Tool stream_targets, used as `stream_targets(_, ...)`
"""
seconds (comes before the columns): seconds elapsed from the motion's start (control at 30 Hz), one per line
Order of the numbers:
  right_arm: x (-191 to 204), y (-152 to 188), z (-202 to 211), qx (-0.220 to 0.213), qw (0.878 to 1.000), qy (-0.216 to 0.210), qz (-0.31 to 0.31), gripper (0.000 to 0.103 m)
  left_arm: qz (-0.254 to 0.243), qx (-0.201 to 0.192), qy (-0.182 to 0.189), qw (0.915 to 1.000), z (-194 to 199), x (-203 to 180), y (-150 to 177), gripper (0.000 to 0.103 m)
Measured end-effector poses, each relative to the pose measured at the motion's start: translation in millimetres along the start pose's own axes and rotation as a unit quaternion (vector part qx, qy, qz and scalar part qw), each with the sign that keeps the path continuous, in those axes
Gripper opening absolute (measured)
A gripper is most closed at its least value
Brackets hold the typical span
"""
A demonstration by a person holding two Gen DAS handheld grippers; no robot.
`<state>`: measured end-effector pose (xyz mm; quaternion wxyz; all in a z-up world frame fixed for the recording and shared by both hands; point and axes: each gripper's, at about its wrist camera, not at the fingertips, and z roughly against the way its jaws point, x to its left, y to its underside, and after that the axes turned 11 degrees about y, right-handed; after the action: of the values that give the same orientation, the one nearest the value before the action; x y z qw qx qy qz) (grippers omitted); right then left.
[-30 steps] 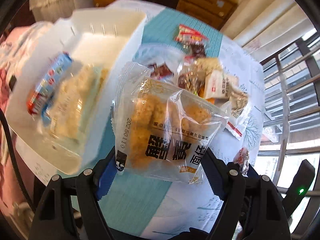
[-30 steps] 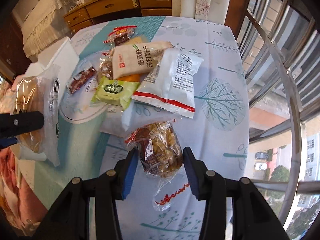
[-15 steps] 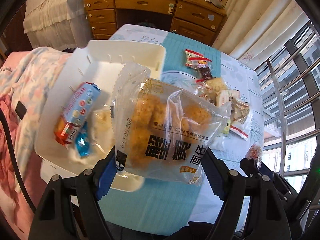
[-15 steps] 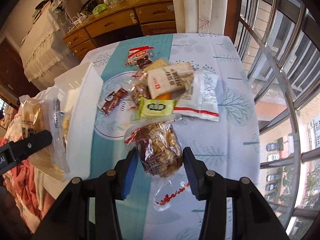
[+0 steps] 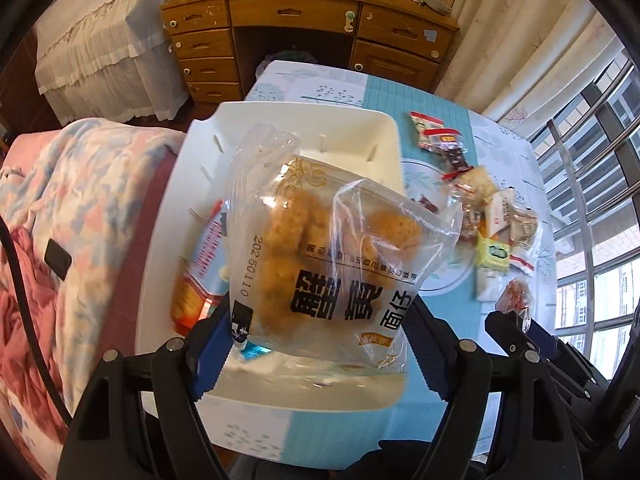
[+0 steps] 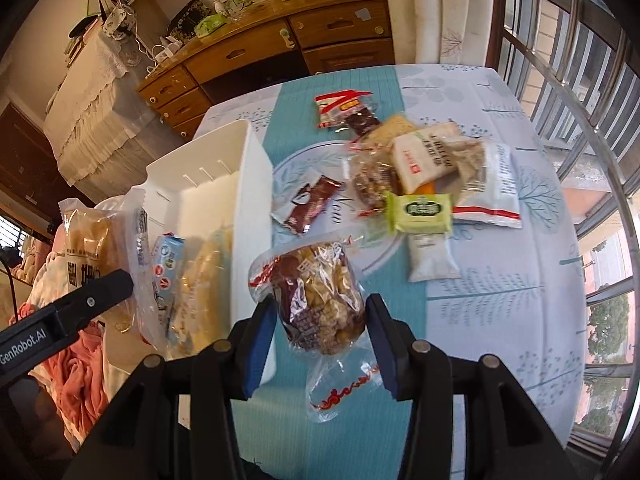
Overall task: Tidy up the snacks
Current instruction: 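Carry the orange-puff pack and nut bag over the white tray and open both tools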
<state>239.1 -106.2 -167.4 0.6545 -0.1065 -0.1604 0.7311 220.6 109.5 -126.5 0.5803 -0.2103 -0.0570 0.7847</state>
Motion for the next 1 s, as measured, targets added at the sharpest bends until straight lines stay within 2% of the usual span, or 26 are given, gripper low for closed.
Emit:
stream_targets(0.27, 54.5, 5.3, -8.9, 0.001, 1.000, -0.003, -0.001, 0.046, -0.020, 0.021, -0.006, 0.9996, -6.8, 52.3, -13.6, 0.079)
stream_targets(0.57, 102.4, 13.6, -17.9, 0.003, 1.000, -0.009, 0.015, 0.047, -0.035, 0.037, -0.012, 0.9986, -14.8, 86.2, -16.0, 0.081)
stream_targets(0.73, 119.7, 17.7, -13.5, -0.012, 1.000, -0.008, 0.027, 0.047, -0.037, 0.043, -0.012, 0.9983, -15.9, 97.8, -14.3, 0.084)
stream_targets(0.87, 126.8, 21.2, -11.8, -0.017, 0.999, -0.013, 0.029, 0.047, -0.032, 0.038, -0.017, 0.9986, -11.7, 106.9, -12.6, 0.088)
stream_targets(1.0, 130.4, 25.1, -11.6, -0.012, 0.999, -0.019, 0.029, 0.047, -0.031, 0.015, -0.002, 0.9994, -0.1, 109.2, -11.6, 0.088)
